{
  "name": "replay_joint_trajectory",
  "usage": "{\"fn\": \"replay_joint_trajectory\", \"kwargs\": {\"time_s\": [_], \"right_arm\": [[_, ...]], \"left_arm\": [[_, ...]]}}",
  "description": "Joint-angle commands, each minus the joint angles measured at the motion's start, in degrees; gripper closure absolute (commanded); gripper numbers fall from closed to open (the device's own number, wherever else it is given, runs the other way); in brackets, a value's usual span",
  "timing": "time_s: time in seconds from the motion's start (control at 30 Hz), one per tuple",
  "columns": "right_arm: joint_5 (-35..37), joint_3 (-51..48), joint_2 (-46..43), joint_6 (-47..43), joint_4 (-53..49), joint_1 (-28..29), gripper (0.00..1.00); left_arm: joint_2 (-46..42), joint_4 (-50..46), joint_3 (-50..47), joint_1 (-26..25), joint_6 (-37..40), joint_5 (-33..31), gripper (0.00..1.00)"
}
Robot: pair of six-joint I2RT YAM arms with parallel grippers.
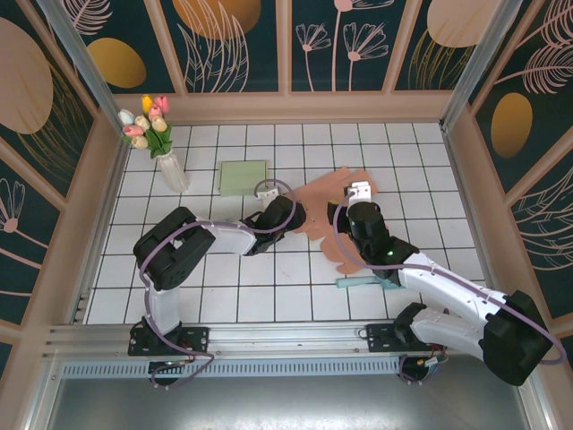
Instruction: Fold the paper box
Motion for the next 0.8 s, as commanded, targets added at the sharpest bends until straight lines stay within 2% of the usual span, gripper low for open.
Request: {"fn": "replay_joint_trajectory", "kwargs": {"time_s": [0.0,0.1,0.13,0.17,0.23,0.27,0.4,0.57,0.67,0.77], "right_arm": [[2.2,-0.79,-0.67,-1.1,1.4,-0.24,0.48],[2.43,-0.87,-0.68,-1.13,1.59,-0.27,0.48],[2.41,-0.96,-0.63,-1.1,1.63,-0.26,0.48],[2.3,-0.87,-0.6,-1.1,1.57,-0.23,0.48],[1.55,-0.7,-0.58,-1.17,1.48,-0.23,0.48],[0.87,-0.62,-0.67,-1.03,1.4,-0.23,0.47],[-2.76,-0.85,-1.76,-0.88,2.17,-0.32,0.46],[-10.25,3.65,-2.38,-1.9,-1.03,-0.43,0.41],[-15.09,7.81,-2.1,-8.95,-1.77,-0.51,0.38],[-18.49,9.87,-1.96,-20.11,0.11,-0.59,0.38]], "left_arm": [[2.13,0.07,1.09,1.48,0.22,0.87,0.41],[3.78,2.38,1.08,2.52,-0.59,3.05,0.47],[4.52,3.75,1.09,2.71,-0.11,4.16,0.53],[5.31,5.16,1.09,3.03,0.64,5.38,0.64],[6.24,6.45,3.23,4.07,2.73,7.43,0.95],[6.25,6.17,4.11,4.78,4.24,8.0,1.0],[1.99,6.91,5.38,6.0,15.03,6.3,1.0],[-6.33,21.41,-2.17,5.96,36.3,9.6,1.0],[-8.87,22.3,-3.88,5.94,45.27,9.96,1.0],[-11.13,23.38,-6.19,5.99,50.22,10.31,1.0]]}}
